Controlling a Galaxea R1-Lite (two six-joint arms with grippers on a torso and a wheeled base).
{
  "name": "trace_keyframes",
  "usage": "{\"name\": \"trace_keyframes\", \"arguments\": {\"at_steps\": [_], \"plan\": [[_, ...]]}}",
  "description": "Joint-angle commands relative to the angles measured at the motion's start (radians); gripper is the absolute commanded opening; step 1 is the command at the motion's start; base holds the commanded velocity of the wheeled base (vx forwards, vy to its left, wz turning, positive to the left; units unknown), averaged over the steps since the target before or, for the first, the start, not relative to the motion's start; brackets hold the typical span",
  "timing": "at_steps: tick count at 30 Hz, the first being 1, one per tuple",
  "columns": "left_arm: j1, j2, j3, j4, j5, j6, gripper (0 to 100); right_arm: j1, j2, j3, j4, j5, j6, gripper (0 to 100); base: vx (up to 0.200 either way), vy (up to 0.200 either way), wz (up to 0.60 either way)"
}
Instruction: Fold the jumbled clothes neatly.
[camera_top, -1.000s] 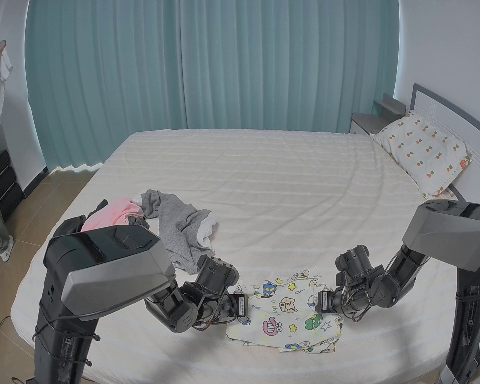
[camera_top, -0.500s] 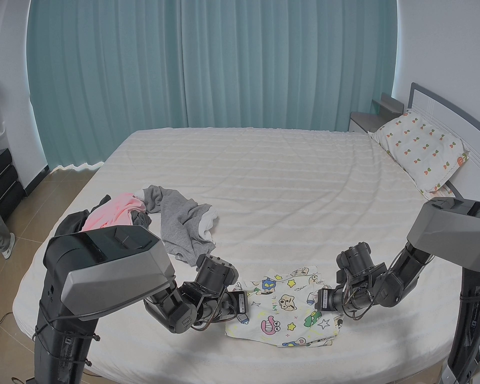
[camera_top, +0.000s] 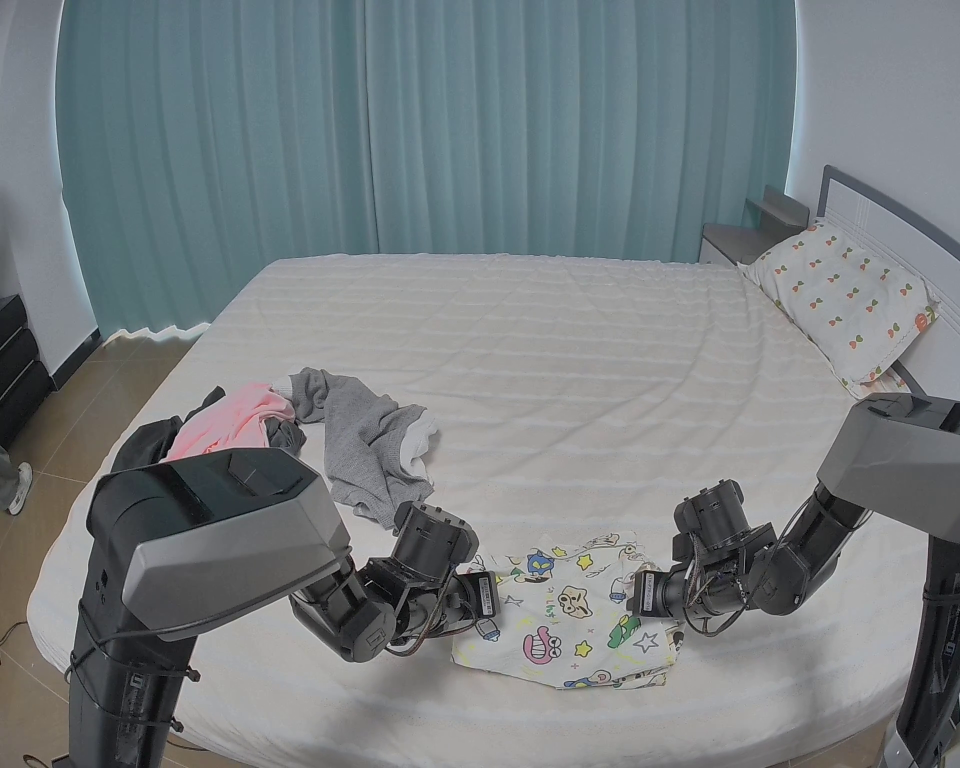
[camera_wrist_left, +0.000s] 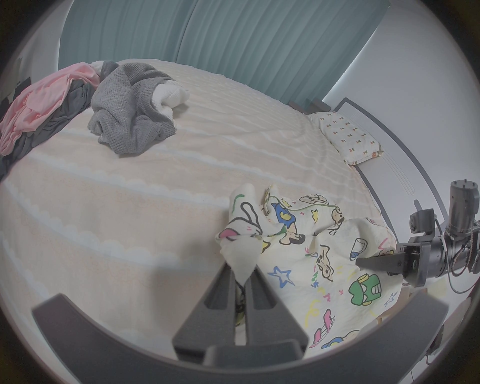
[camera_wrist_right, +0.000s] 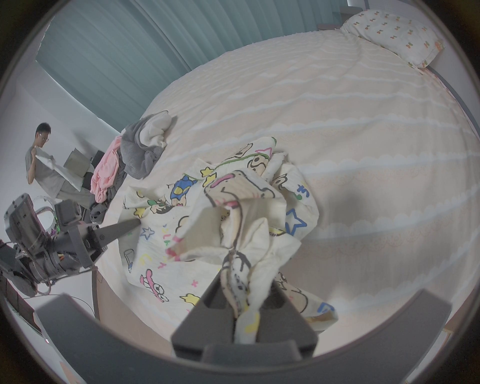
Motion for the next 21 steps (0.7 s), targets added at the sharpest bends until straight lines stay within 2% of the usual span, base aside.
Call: {"name": "trace_keyframes", "arguments": {"at_steps": [1,21], "plan": [[0.0,0.001,0.0,0.0,0.001,0.004,0,0.0,-0.019,0.009,-0.003,0.003,0.012,0,0.0,-0.2,0.0],[0.001,-0.012,-0.003,-0.003,-0.023,0.004,0,-0.011,-0.073,0.048,-0.003,0.005,0.013,0,0.0,-0.2,0.0]]}}
